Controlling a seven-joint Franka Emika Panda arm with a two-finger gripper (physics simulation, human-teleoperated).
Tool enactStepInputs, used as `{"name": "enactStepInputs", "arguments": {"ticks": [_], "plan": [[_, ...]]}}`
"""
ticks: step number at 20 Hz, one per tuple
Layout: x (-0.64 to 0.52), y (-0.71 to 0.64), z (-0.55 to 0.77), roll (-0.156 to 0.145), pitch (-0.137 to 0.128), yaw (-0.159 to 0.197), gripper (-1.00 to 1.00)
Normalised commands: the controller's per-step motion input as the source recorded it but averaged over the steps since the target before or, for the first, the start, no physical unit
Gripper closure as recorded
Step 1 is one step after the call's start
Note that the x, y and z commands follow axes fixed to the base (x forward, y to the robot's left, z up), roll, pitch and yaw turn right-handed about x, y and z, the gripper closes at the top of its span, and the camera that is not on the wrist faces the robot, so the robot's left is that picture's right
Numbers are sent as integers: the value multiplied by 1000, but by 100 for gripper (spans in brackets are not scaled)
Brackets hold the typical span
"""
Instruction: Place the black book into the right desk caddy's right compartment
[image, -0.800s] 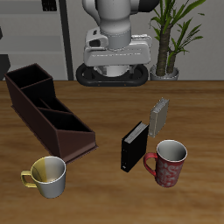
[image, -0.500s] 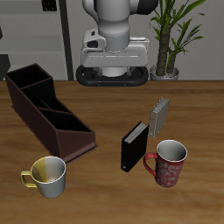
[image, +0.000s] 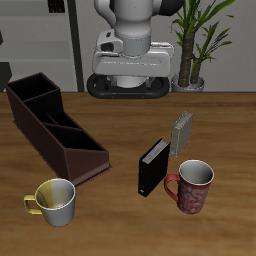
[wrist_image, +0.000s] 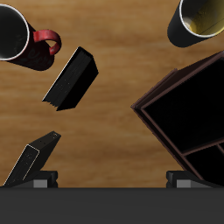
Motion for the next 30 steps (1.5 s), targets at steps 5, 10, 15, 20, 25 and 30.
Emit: {"name": "enactStepInputs", "arguments": {"ticks": [5, 10, 15, 20, 25, 30], "plan": [[62, 199, 137, -12, -59, -8, -100], [248, 216, 62, -37, -22, -54, -100], [175, 146, -103, -6, 5, -9, -100], [143, 140, -199, 21, -9, -10, -100], [99, 204, -420, 21, 2, 14, -100], [115, 42, -265, -17, -26, -42, -100]]}}
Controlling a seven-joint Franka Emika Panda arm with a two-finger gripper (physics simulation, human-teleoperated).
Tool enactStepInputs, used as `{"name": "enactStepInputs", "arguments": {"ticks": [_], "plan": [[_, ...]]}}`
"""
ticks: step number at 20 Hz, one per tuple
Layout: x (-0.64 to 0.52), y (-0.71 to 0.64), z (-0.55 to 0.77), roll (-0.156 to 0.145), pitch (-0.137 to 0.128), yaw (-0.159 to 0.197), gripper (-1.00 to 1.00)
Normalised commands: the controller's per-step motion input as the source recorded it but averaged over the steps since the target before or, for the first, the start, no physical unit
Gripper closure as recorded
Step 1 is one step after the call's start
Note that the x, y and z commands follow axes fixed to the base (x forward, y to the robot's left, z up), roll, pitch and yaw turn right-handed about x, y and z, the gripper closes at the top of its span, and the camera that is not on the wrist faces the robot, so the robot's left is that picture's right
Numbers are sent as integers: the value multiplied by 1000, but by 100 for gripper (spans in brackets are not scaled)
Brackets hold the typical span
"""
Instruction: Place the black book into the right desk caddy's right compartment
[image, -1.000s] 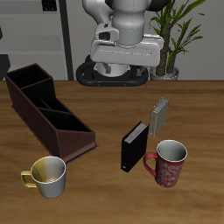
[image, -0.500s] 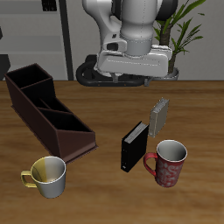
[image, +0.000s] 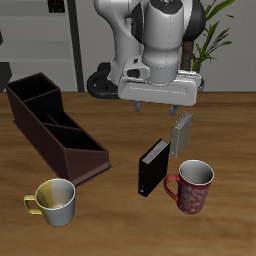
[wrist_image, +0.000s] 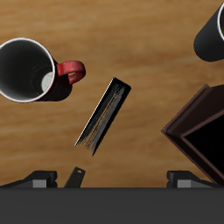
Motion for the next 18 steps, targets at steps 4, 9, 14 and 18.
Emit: {"name": "enactStepInputs", "arguments": {"ticks": [4, 9, 14, 18], "plan": [[103, -44, -238, -8, 6, -65, -100], [55, 43, -181, 19, -11, -9, -100], [133, 81, -267, 20, 21, -28, -100], [20, 58, -166, 17, 8, 4, -100]]}}
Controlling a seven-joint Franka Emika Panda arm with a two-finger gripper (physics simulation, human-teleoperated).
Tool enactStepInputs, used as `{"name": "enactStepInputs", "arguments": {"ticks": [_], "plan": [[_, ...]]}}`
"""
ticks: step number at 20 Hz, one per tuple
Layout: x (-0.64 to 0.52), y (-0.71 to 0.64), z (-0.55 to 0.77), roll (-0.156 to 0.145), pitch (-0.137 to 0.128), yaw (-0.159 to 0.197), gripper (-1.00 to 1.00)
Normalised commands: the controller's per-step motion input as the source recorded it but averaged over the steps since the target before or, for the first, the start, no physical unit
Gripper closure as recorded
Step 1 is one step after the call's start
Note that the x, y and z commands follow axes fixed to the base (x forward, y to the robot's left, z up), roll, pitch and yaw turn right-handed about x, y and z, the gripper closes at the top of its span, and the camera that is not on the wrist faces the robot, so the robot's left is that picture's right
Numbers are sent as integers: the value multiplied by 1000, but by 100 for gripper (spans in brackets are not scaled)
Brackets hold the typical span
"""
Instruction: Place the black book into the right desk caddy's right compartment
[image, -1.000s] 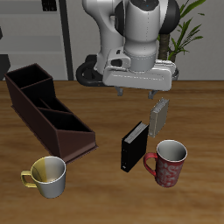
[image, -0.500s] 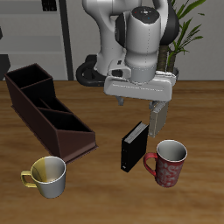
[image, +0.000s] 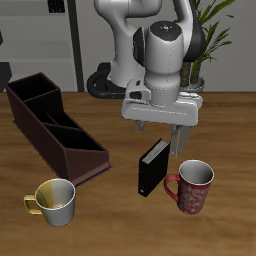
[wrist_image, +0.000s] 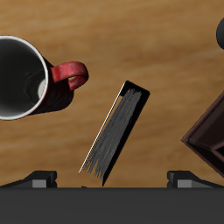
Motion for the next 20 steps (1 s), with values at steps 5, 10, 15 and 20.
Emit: {"name": "enactStepInputs", "arguments": {"ticks": [5, 10, 15, 20], "plan": [[8, 66, -278, 33, 11, -10, -100], [40, 15, -260, 23, -11, 5, -100], [13, -44, -186, -4, -30, -35, -100], [22, -22, -205, 6, -15, -13, -100]]}}
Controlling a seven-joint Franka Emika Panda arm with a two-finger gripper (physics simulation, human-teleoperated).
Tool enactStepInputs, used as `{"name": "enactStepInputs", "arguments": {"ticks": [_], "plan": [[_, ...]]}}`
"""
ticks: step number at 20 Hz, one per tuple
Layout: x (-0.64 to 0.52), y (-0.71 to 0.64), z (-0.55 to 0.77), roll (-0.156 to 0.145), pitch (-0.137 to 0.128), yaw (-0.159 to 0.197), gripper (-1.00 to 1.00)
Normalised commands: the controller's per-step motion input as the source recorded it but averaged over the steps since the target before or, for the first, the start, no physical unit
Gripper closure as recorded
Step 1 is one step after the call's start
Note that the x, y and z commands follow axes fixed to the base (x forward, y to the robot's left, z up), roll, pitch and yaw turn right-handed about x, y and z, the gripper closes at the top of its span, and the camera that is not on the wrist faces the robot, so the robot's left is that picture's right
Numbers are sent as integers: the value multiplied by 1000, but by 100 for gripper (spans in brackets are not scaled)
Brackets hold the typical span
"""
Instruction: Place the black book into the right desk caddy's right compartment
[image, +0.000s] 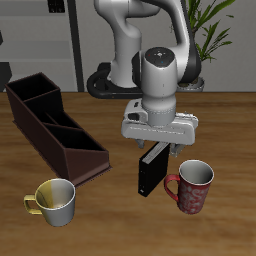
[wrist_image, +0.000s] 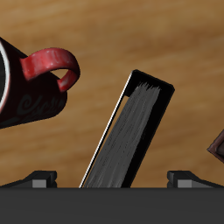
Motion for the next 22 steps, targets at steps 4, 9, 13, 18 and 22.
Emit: {"name": "enactStepInputs", "arguments": {"ticks": [4, 9, 13, 18, 22], "plan": [[57, 31, -266, 24, 21, 3, -100], [95, -22, -307, -20, 52, 2, -100], [18, 8, -61, 21, -3, -19, 100], [25, -57, 111, -3, -13, -41, 100], [62, -100, 69, -7, 1, -14, 100]]}}
